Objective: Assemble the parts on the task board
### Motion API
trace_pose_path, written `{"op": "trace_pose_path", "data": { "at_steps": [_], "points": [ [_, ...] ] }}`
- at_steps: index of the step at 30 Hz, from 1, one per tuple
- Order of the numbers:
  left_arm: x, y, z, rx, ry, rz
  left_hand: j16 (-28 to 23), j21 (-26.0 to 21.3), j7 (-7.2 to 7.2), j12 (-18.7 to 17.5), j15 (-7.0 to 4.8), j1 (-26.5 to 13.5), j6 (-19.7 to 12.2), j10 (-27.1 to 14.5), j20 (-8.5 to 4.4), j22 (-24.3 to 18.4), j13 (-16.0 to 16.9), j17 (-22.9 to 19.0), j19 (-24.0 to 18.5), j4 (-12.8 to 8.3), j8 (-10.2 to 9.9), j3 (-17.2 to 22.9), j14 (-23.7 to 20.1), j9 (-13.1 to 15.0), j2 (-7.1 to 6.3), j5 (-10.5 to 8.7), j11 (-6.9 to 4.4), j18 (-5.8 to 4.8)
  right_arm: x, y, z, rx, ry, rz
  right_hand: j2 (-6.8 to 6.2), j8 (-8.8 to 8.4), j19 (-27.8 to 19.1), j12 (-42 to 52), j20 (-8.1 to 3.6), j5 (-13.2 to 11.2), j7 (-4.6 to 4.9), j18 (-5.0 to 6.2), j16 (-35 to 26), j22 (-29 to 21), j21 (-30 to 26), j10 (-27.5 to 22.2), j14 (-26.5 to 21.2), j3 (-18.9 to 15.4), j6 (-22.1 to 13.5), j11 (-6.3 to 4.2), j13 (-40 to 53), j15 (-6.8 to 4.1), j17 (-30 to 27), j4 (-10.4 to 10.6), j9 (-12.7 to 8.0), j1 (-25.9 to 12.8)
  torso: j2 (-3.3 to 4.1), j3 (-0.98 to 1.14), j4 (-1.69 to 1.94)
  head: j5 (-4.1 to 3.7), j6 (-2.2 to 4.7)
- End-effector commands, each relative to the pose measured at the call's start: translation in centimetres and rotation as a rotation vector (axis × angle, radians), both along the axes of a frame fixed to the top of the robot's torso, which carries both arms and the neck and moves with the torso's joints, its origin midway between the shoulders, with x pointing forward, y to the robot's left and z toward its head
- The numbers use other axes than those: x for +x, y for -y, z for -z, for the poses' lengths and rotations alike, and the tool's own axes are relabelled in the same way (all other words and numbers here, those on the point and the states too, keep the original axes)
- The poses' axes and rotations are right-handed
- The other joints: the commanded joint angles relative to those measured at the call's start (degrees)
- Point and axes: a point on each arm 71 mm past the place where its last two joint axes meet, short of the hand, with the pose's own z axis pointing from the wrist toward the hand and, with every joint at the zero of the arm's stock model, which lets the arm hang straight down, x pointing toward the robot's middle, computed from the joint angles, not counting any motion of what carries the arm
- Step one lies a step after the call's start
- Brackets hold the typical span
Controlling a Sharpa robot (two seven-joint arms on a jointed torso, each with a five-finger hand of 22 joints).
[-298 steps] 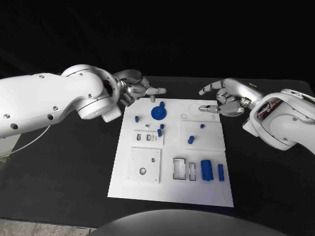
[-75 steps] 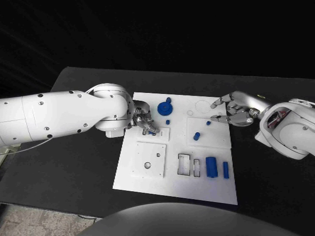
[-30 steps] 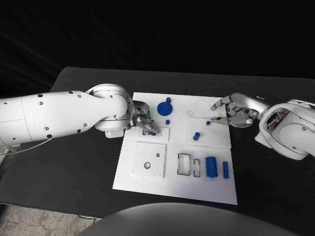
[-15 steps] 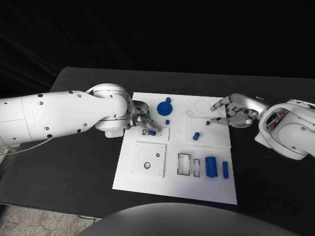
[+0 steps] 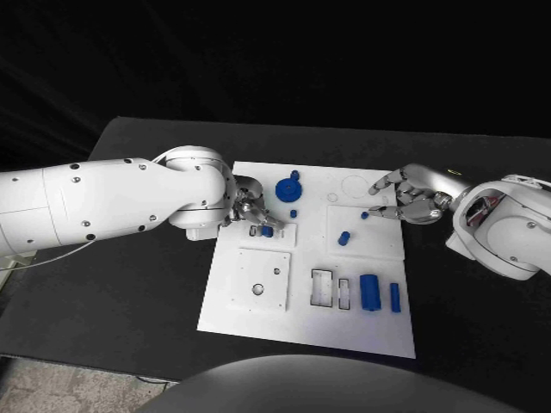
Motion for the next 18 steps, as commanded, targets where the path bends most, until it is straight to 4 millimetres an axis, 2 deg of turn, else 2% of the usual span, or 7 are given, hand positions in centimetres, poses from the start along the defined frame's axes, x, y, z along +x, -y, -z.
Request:
{"op": "trace_pose_path", "data": {
  "at_steps": [1,14,18],
  "points": [
    [-0.14,0.08,0.48,0.001,-0.012,-0.007,0.1,0.0,-0.18,-0.2,0.24,-0.6,0.3,6.2,0.33,2.2,15.1,15.1,0.3,0.1,0.1,-0.4,6.0,0.1,0.16,-0.27,0.26,-0.3,-0.02,-0.02,0.13,-0.01,-0.008,-0.003,0.58,0.14,0.4,-0.4,0.4,0.3,-0.08,0.28,-0.4,9.4,-0.5,3.2,3.8,0.1,0.4,0.53,12.4,0.47,5.8,-0.3,-0.1,0.1,-0.02,0.02,-0.04,0.01,0.01],
    [-0.09,0.35,0.3,-0.024,0.008,-0.019,0.1,1.4,-0.86,-0.2,-0.35,0.5,1.5,6.2,-0.16,4.4,15.1,15.1,2.3,-0.3,0.9,-0.8,6.0,1.6,0.26,0.45,-0.39,-0.84,-0.03,0.09,0.16,-0.009,-0.008,-0.001,0.64,0.13,0.3,-0.6,0.4,0.4,-0.07,0.3,-0.5,9.4,-0.6,3.1,3.8,0.1,0.4,0.54,12.2,0.47,5.7,-0.4,-0.2,0.1,0.03,-0.03,-0.01,-0.16,0.01],
    [-0.11,0.47,0.23,-0.031,0.013,-0.02,0.1,1.6,-0.97,-0.2,-0.47,1.0,1.6,6.2,-0.29,4.7,15.1,15.1,2.6,-0.5,0.9,-0.8,6.0,1.8,0.24,0.68,-0.52,-0.92,-0.03,0.09,0.16,-0.009,-0.008,-0.001,0.65,0.13,0.3,-0.7,0.4,0.4,-0.07,0.29,-0.5,9.4,-0.6,3.0,3.8,0.1,0.4,0.54,12.2,0.47,5.7,-0.4,-0.2,0.1,0.04,0.02,0.01,-0.14,0.01]
  ]
}}
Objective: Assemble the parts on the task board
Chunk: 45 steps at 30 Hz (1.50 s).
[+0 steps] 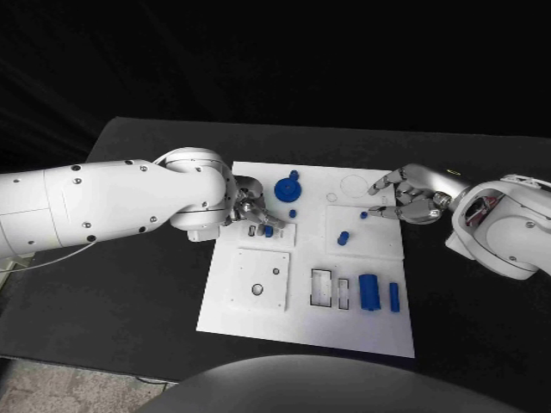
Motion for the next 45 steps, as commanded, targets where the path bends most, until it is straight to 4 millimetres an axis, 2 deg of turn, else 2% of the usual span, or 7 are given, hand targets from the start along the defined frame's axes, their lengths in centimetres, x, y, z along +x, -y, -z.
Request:
{"op": "trace_pose_path", "data": {
  "at_steps": [1,21,26,33,39,43,45],
  "points": [
    [-0.1,0.3,0.1,-0.017,0.003,-0.005,0.1,0.2,-0.16,-0.2,-0.49,0.6,0.4,6.0,-0.09,4.7,15.1,15.1,0.6,0.0,0.3,-0.3,6.0,0.1,-0.13,0.35,-0.32,-0.91,0.0,0.0,0.1,-0.009,-0.006,-0.003,0.65,0.13,0.3,-0.2,0.4,0.2,-0.06,0.29,-0.3,9.4,-0.3,3.0,3.8,0.1,0.4,0.54,12.2,0.47,5.8,-0.4,-0.1,0.1,0.02,0.03,0.01,0.04,0.01],
    [-0.4,-0.3,-0.6,-0.003,0.016,0.003,0.1,0.3,-0.33,-0.2,-0.7,1.6,0.5,6.0,-0.32,4.9,15.1,15.1,0.8,-0.3,0.3,-0.4,6.0,0.6,-0.56,0.91,-0.51,-0.96,0.0,0.1,0.0,-0.003,0.001,-0.002,0.67,0.11,0.3,-0.5,0.41,0.3,-0.05,0.28,-0.2,9.4,-0.3,2.8,3.8,0.0,0.4,0.55,12.0,0.48,5.8,-0.3,-0.1,-0.1,-0.02,0.01,-0.06,-0.12,0.01],
    [-0.1,-0.5,-2.8,-0.017,0.067,0.008,0.1,0.3,-0.44,-0.2,-0.8,1.7,0.8,6.0,-0.42,5.0,15.1,15.1,0.9,-0.2,0.5,-0.9,6.0,1.0,-1.15,0.65,-0.61,-0.98,0.0,0.0,0.0,0.004,0.01,-0.003,0.66,0.1,0.4,-0.4,0.41,0.3,-0.05,0.27,-0.2,9.4,-0.2,2.8,3.8,-0.1,0.5,0.55,12.0,0.49,5.8,-0.3,-0.2,-0.3,-0.02,0.08,-0.05,-0.21,0.01],
    [1.2,-1.3,-6.7,-0.002,0.196,-0.001,0.1,0.3,-0.61,-0.2,-0.93,2.2,1.1,6.0,-0.55,5.1,15.1,15.1,1.0,-0.4,0.9,-1.3,6.0,1.5,-1.71,0.42,-0.76,-1.0,0.0,0.0,-0.1,0.013,0.02,-0.005,0.65,0.1,0.4,-0.4,0.41,0.3,-0.06,0.27,-0.2,9.4,-0.2,2.8,3.9,-0.1,0.5,0.55,12.0,0.49,5.8,-0.3,-0.2,-0.3,0.08,-0.02,-0.05,-0.4,0.01],
    [2.6,-2.4,-8.2,0.038,0.244,-0.022,0.1,0.4,-0.72,-0.2,-1.01,2.5,1.3,6.0,-0.62,5.2,15.1,15.1,1.1,-0.4,1.2,-1.4,6.0,1.9,-1.94,0.46,-0.85,-1.03,0.0,-0.1,-0.2,0.017,0.021,-0.006,0.65,0.11,0.4,-0.4,0.41,0.3,-0.06,0.25,-0.1,9.5,-0.2,2.9,3.9,-0.1,0.5,0.55,12.0,0.49,5.9,-0.3,-0.2,-0.4,0.03,0.14,0.01,-0.13,0.01],
    [4.0,-2.9,-8.3,0.057,0.244,-0.048,0.1,-0.1,-0.58,-0.2,-1.0,3.1,0.4,6.0,-0.66,4.7,15.1,15.1,0.7,-0.3,0.9,-1.6,6.0,2.4,-2.0,0.48,-0.78,-0.87,0.0,-0.1,-0.2,0.023,0.024,-0.009,0.69,0.12,0.4,-0.5,0.41,0.3,-0.07,0.22,-0.1,9.5,-0.1,2.8,3.9,-0.1,0.5,0.54,12.0,0.48,5.9,-0.3,-0.2,-0.3,0.24,-0.16,0.12,0.01,0.01],
    [4.3,-3.0,-8.2,0.06,0.244,-0.057,0.1,-0.2,-0.55,-0.2,-0.99,3.2,0.2,6.0,-0.66,4.6,15.1,15.1,0.6,-0.3,0.8,-1.6,6.0,2.5,-2.03,0.51,-0.76,-0.85,0.0,-0.2,-0.2,0.024,0.024,-0.01,0.7,0.12,0.4,-0.5,0.41,0.4,-0.07,0.22,-0.1,9.5,-0.1,2.8,3.9,-0.1,0.5,0.54,12.0,0.48,5.9,-0.3,-0.2,-0.3,0.2,-0.2,0.13,0.08,0.01]
  ]
}}
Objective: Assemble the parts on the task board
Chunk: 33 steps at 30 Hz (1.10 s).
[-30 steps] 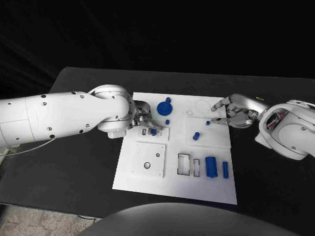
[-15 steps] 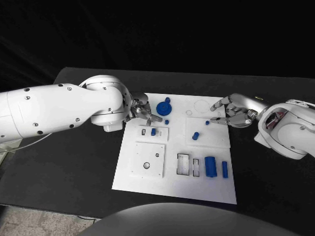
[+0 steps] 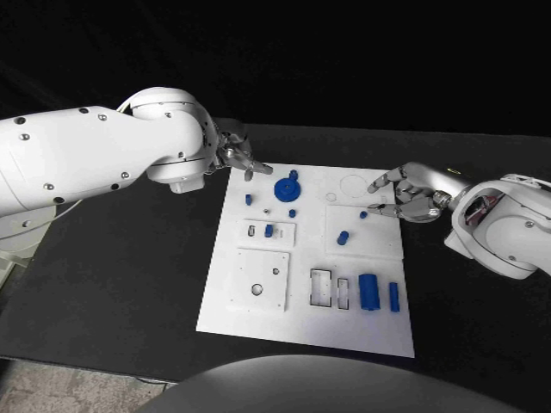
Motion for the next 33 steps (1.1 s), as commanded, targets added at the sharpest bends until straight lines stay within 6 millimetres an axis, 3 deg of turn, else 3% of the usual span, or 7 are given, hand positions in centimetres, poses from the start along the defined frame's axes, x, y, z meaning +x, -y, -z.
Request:
{"op": "trace_pose_path", "data": {
  "at_steps": [1,4,9,16,22,33],
  "points": [
    [0.8,-0.2,0.1,0.037,0.005,-0.003,0.1,-0.4,-0.03,-0.2,-0.37,0.7,-0.6,6.0,-0.05,4.6,15.1,15.1,-0.4,0.0,-0.1,-0.3,5.8,0.1,0.05,-0.13,-0.35,-0.86,0.0,-0.2,-0.1,0.011,0.009,-0.011,0.32,0.13,0.4,-0.3,0.42,0.4,0.08,0.23,-0.1,9.5,-0.1,2.8,4.1,-0.1,0.4,0.54,11.9,0.27,5.9,-0.3,-0.1,0.0,0.11,-0.27,0.11,0.24,0.0],
    [1.6,-0.4,0.5,0.041,0.001,-0.023,0.1,-0.4,0.04,-0.2,-0.34,1.0,-1.0,6.0,-0.04,4.6,15.1,15.1,-0.4,0.0,-0.2,-0.4,5.8,0.4,-0.09,-0.04,-0.3,-0.86,0.1,-0.3,0.0,0.013,0.009,-0.013,0.36,0.14,0.5,-0.4,0.41,0.5,0.08,0.22,-0.1,9.5,-0.1,2.8,4.1,0.0,0.5,0.53,11.9,0.27,5.9,-0.3,-0.1,0.1,0.15,-0.33,0.02,0.46,0.0],
    [2.4,-0.6,1.3,0.044,-0.013,-0.045,0.1,-0.4,0.09,-0.2,-0.32,1.2,-1.2,6.0,-0.03,4.7,15.1,15.1,-0.4,0.0,-0.2,-0.5,5.8,0.6,-0.23,0.0,-0.27,-0.88,0.1,-0.3,0.1,0.013,0.006,-0.014,0.42,0.16,0.5,-0.6,0.41,0.7,0.08,0.23,-0.1,9.5,-0.1,2.6,4.1,0.0,0.5,0.53,11.7,0.26,5.9,-0.4,-0.2,0.1,0.19,-0.4,0.23,0.18,0.0],
    [3.2,-1.0,2.5,0.049,-0.046,-0.07,0.1,-0.5,0.1,-0.2,-0.28,1.3,-1.2,6.0,0.0,4.7,15.1,15.1,-0.4,0.2,0.1,-0.9,5.8,1.1,-0.62,-0.08,-0.24,-0.88,0.1,-0.3,0.1,0.015,0.006,-0.014,0.44,0.16,0.4,-0.9,0.41,0.7,0.09,0.23,-0.1,9.5,-0.1,2.4,4.1,0.0,0.5,0.53,11.5,0.26,5.9,-0.4,-0.2,0.1,0.08,-0.2,0.13,0.37,0.0],
    [3.3,-1.2,3.3,0.051,-0.067,-0.079,0.1,-0.6,0.12,-0.2,-0.26,1.2,-1.2,6.0,0.02,4.6,15.1,15.1,-0.5,0.4,0.2,-1.2,5.8,1.4,-0.82,-0.28,-0.21,-0.84,0.0,-0.2,0.1,0.018,0.009,-0.014,0.44,0.16,0.5,-1.0,0.41,0.8,0.09,0.23,-0.1,9.5,-0.1,2.3,4.1,0.0,0.6,0.52,11.4,0.26,5.9,-0.4,-0.2,0.1,0.07,-0.28,0.14,0.22,0.0],
    [2.8,-1.3,4.5,0.038,-0.106,-0.08,0.1,-0.7,0.11,-0.2,-0.25,1.2,-1.2,6.0,0.03,4.5,15.1,15.1,-0.6,0.5,0.2,-1.4,5.8,1.5,-0.94,-0.31,-0.21,-0.81,0.0,-0.1,0.1,0.018,0.011,-0.012,0.45,0.16,0.5,-1.2,0.41,0.8,0.09,0.23,-0.1,9.5,-0.1,2.2,4.1,0.0,0.6,0.52,11.3,0.26,5.9,-0.4,-0.2,0.1,0.01,-0.25,0.17,0.29,0.0]
  ]
}}
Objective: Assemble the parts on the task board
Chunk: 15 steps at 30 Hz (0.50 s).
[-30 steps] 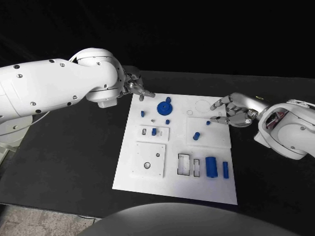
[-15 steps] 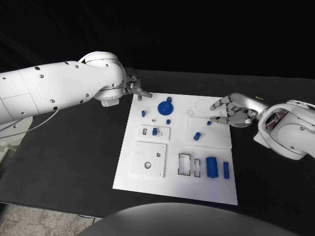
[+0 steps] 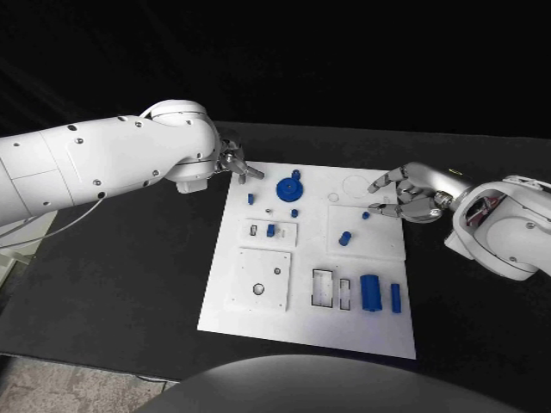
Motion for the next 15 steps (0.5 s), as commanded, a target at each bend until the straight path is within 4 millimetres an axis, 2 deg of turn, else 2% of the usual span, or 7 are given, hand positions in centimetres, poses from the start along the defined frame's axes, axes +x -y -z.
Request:
{"op": "trace_pose_path", "data": {
  "at_steps": [1,2,15],
  "points": [
    [-0.4,0.2,0.6,-0.014,-0.039,0.011,0.1,-0.2,0.13,-0.2,-0.26,0.1,-0.4,6.0,0.03,4.5,15.1,15.1,-0.6,0.1,0.3,-0.3,5.8,0.0,-0.26,-0.31,-0.21,-0.82,0.0,-0.1,0.0,0.004,0.005,-0.008,0.46,0.16,0.5,-0.4,0.41,0.3,-0.08,0.23,-0.1,9.5,-0.1,2.1,4.1,0.0,0.3,0.52,11.2,0.26,5.9,-0.4,-0.1,0.1,-0.03,-0.01,0.03,-0.07,0.0],
    [-0.5,0.3,0.7,-0.016,-0.044,0.012,0.1,-0.2,0.13,-0.2,-0.26,0.1,-0.4,6.0,0.03,4.5,15.1,15.1,-0.6,0.1,0.3,-0.3,5.8,0.0,-0.26,-0.31,-0.21,-0.82,0.0,-0.1,0.0,0.004,0.005,-0.008,0.46,0.16,0.5,-0.4,0.41,0.3,-0.08,0.23,-0.1,9.5,-0.1,2.1,4.1,0.0,0.3,0.52,11.2,0.26,5.9,-0.4,-0.1,0.1,-0.01,-0.06,0.02,-0.07,0.0],
    [-1.3,0.4,1.8,-0.021,-0.077,0.024,0.1,-0.3,0.13,-0.2,-0.24,0.1,-0.4,6.0,0.04,4.4,15.1,15.1,-0.7,0.1,0.3,-0.5,5.8,0.1,-0.31,-0.33,-0.21,-0.77,0.0,-0.1,0.1,0.002,0.002,-0.007,0.47,0.16,0.5,-0.5,0.41,0.3,-0.08,0.23,-0.1,9.5,-0.1,2.0,4.1,0.0,0.4,0.52,11.1,0.26,5.8,-0.5,-0.1,0.1,0.01,-0.02,-0.05,0.13,0.0]
  ]
}}
